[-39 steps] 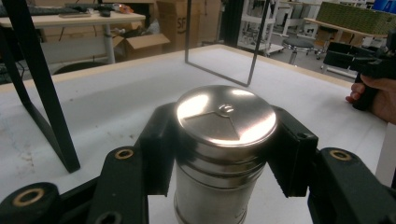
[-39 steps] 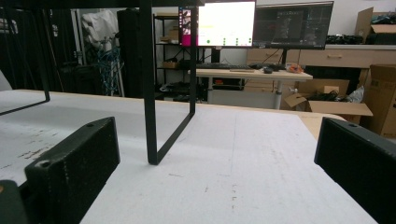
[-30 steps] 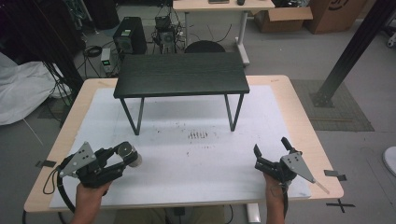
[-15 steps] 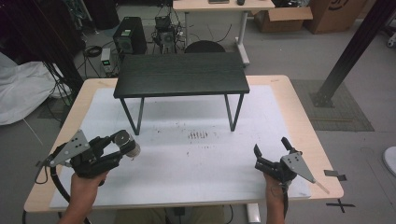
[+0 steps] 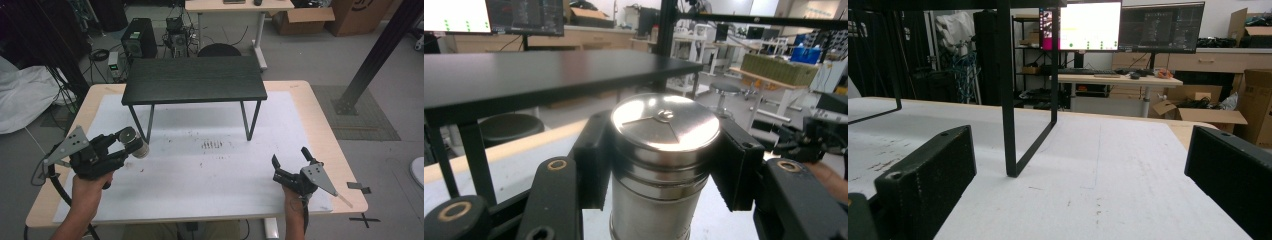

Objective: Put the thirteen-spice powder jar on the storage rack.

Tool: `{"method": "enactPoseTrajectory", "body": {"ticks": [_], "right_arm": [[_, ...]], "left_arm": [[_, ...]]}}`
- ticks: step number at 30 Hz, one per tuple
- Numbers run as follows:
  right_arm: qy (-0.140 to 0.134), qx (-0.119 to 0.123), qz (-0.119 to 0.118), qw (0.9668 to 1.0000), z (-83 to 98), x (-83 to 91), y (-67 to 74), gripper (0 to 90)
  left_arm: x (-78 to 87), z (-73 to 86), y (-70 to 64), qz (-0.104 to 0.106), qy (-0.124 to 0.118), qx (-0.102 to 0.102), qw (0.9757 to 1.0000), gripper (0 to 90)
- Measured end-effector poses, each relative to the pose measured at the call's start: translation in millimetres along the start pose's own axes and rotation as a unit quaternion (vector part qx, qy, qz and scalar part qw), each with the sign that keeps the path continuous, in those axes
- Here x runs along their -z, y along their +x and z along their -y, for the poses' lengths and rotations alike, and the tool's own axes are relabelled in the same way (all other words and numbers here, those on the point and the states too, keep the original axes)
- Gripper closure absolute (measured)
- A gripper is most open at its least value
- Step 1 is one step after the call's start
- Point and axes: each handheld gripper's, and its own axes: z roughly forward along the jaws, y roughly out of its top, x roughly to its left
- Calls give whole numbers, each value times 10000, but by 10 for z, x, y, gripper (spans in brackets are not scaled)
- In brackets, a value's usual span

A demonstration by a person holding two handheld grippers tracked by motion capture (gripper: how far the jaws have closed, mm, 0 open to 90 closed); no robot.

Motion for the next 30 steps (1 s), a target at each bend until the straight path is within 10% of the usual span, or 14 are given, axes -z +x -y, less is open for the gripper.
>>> {"method": "enactPoseTrajectory", "body": {"ticks": [30], "right_arm": [[4,-3,-3,10000,0,-2,-3,0]], "left_arm": [[-303,-638,182,254,-252,-19,9994,490]]}}
